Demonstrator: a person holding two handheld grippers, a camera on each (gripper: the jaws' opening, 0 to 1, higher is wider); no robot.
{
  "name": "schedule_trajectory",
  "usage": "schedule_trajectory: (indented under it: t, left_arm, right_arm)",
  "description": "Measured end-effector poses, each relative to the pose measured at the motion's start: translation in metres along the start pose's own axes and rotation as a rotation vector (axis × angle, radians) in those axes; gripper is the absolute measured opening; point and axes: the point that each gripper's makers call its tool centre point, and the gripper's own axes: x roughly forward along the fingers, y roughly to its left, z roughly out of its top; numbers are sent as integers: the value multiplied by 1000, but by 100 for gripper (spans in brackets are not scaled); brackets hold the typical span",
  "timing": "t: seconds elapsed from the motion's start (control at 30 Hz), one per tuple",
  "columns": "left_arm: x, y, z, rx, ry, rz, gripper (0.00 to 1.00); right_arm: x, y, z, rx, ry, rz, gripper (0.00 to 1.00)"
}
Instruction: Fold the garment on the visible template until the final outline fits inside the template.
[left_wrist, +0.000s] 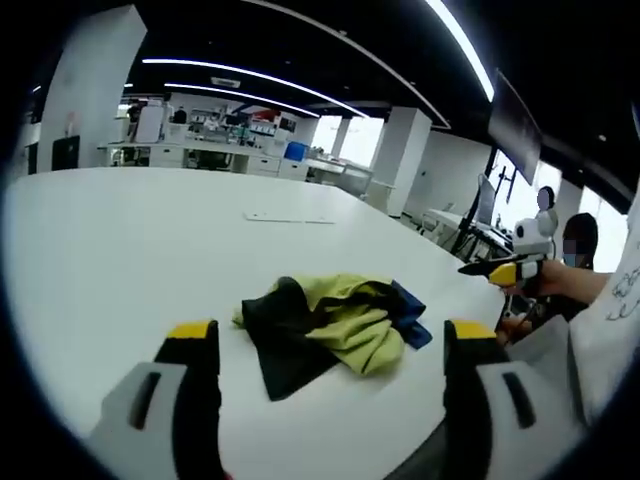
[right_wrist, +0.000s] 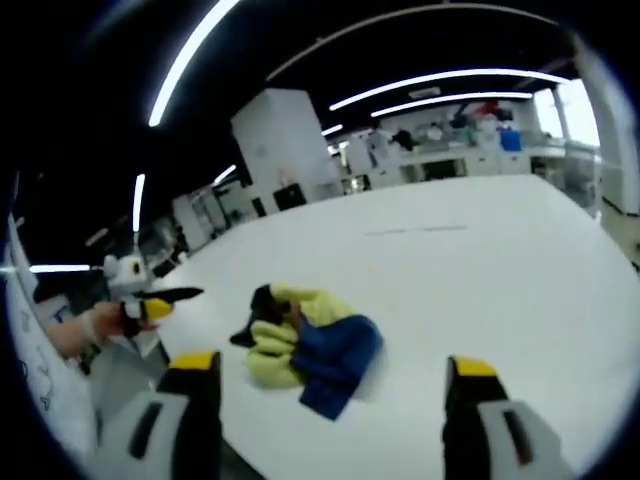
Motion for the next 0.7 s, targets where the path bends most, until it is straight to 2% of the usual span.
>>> schedule_trajectory:
  t: [0.47, 0.7]
  left_arm:
    - [-1, 3, -4, -5, 0, 1, 87]
    - [0, 2, -3, -10, -6, 5, 88]
  right_arm:
    - [2, 5, -10, 16, 17, 7, 91]
    - [4, 6, -12, 16, 17, 14, 91]
